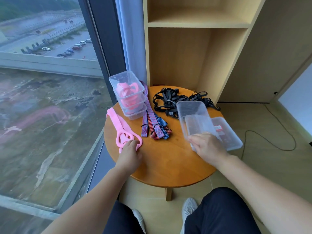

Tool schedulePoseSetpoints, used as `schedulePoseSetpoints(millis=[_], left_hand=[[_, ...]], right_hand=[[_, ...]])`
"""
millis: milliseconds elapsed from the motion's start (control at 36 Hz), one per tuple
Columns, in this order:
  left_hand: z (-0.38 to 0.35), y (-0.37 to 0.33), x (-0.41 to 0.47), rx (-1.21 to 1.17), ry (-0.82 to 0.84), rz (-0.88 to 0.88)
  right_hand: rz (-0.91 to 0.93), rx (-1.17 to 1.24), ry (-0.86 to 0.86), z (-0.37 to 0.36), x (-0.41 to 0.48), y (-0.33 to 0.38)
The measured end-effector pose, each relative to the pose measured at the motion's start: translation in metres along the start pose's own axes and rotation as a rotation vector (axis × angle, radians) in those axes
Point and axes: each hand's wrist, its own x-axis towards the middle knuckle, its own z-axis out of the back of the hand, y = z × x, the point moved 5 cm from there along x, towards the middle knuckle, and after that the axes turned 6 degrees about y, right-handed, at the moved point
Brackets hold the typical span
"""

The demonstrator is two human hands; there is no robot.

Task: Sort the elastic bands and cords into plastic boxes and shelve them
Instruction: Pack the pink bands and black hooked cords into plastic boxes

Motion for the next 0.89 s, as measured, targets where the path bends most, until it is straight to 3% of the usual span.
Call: schedulePoseSetpoints(millis=[222, 333, 639, 889], left_hand=[[-0.010, -0.021, -0.018, -0.148, 0.012, -0.090], [-0.017, -0.031, -0.027, -0.120, 0.078, -0.221], [-0.026, -0.031, -0.035, -0.052, 0.090, -0.253], [-0.002, -0.012, -0.028, -0.021, 0.034, -0.155]], right_hand=[[0.172, 0.063, 0.099, -0.049, -0.006, 0.071], [0.154, 0.045, 0.225, -0.076, -0.013, 0.078], [0.100, 0.025, 0.431, -0.091, -0.027, 0.069], [0.056, 0.044, 0.364, -0.072, -0.001, 0.068]])
